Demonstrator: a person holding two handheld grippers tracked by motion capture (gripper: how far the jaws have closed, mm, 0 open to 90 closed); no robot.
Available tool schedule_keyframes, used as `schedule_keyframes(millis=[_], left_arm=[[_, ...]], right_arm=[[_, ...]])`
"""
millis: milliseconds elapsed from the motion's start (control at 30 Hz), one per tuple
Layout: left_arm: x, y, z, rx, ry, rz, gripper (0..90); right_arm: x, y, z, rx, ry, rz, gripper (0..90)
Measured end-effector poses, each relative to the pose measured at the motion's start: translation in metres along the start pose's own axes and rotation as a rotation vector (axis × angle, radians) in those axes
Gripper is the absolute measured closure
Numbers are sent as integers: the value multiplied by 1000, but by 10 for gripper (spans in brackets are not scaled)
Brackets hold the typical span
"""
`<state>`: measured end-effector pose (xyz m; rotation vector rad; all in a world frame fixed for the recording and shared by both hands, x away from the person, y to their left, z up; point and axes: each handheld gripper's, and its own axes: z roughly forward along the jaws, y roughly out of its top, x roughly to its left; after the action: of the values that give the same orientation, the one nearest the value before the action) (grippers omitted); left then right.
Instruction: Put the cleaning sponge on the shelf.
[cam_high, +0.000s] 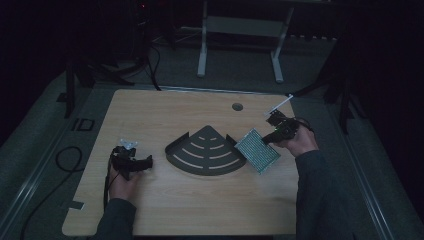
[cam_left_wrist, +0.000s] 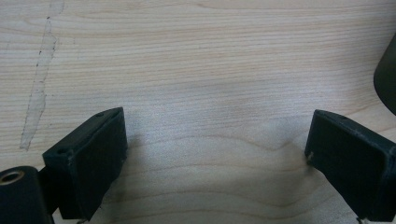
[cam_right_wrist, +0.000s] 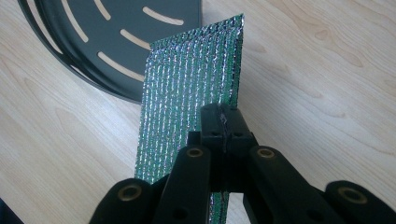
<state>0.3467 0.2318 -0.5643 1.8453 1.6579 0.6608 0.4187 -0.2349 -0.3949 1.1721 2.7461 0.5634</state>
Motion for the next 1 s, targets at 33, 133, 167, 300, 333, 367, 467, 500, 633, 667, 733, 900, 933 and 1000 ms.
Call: schedule_keyframes(millis=[33,133,167,300,333,367,467,500,633,667,733,900,933,1000], left_arm=[[0,0,0,0,0,0,60],[0,0,0,0,0,-1,60],[0,0,0,0,0,-1,60],[0,0,0,0,0,-1,60],[0,0,0,0,0,-1,60],[0,0,0,0,0,-1,60],[0,0,0,0,0,-1,60],[0,0,0,0,0,-1,60],[0,0,0,0,0,-1,60],[0,0,0,0,0,-1,60],[0,0,0,0,0,-1,60],[0,0,0,0,0,-1,60],[0,0,0,0,0,-1,60],[0,0,0,0,0,-1,60]], right_arm=[[0,1,0,1,0,2,896],[0,3,0,2,1,-1,896],[1,4,0,2,2,-1,897],[1,8,1,2,5,-7,897],[1,9,1,3,4,-7,896],[1,10,1,1,7,-8,896],[1,13,2,3,7,-12,896],[1,13,2,4,7,-11,897],[1,17,2,7,8,-18,896],[1,17,2,7,7,-15,897],[1,19,3,8,8,-15,896],[3,23,4,3,12,-19,897],[3,24,4,3,13,-18,896],[3,25,5,3,14,-22,896]])
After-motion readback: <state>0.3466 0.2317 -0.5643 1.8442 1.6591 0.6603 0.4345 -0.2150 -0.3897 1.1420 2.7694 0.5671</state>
